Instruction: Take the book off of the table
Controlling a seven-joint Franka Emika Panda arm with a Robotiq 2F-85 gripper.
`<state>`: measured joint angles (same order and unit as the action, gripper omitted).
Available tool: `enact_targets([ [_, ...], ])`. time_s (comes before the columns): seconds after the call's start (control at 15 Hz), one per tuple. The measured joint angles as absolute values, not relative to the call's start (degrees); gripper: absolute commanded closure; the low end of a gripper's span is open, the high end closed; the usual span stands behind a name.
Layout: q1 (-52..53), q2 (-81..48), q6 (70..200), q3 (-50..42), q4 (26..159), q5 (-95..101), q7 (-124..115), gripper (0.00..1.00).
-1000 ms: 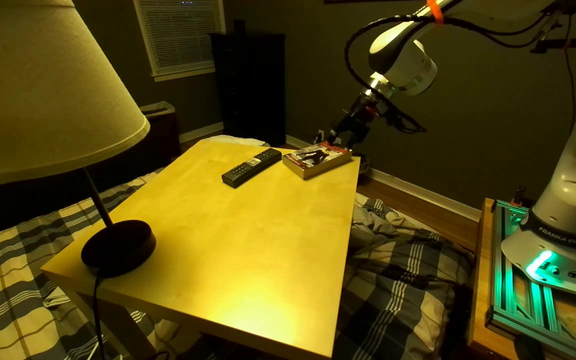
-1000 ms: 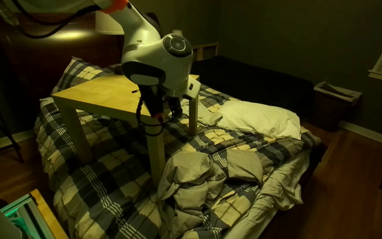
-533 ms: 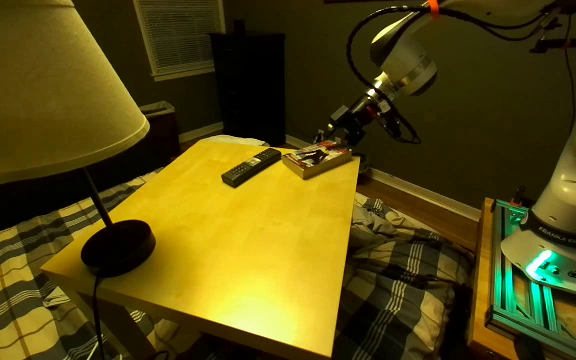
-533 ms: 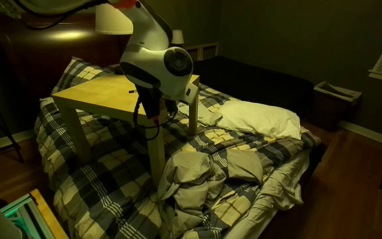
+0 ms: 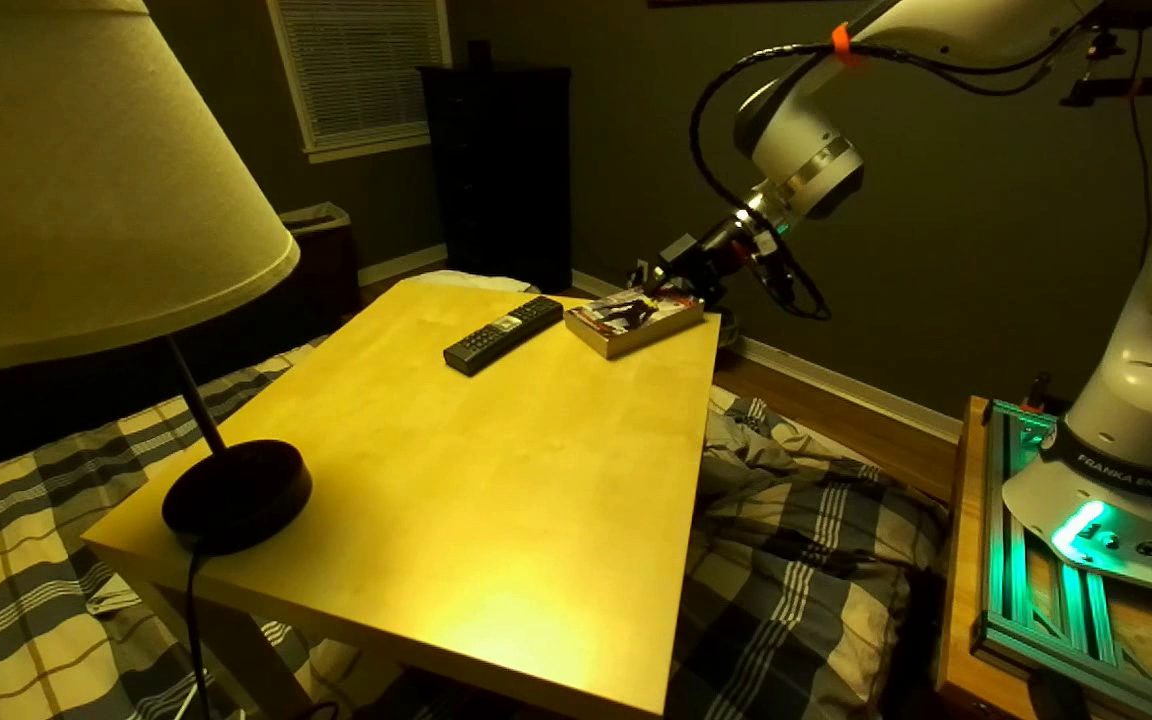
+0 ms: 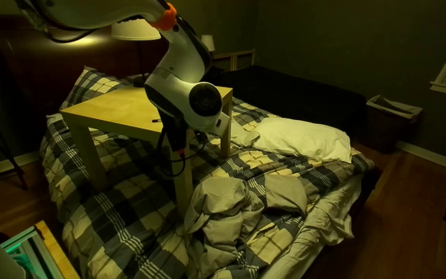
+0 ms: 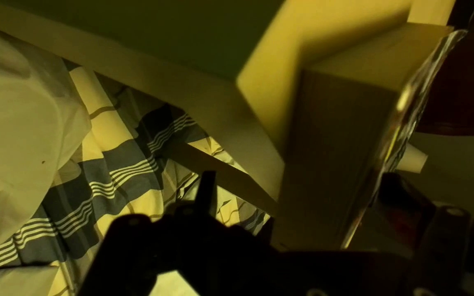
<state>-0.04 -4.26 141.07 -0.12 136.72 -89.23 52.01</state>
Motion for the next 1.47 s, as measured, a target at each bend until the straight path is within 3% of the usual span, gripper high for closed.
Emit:
enact_targets([
  [0.13,-0.09,-4.67,141.07,-0.17,136.64,-93.34,54.72,0.00],
  [0.27,-0.18,-4.71,141.03,-0.38,136.52,-96.76,56.86,0.26],
  [0.4,-0.25,-4.71,140.39,-0.66,136.49,-98.30,57.84,0.42],
  [0.73,-0.55,-4.64,137.21,-1.40,136.52,-98.49,57.89,0.79],
  [0.87,-0.78,-4.32,135.71,-1.65,136.47,-98.50,57.89,0.88],
  [1.47,-0.67,-1.36,135.19,-1.48,136.53,-95.15,57.49,0.90],
])
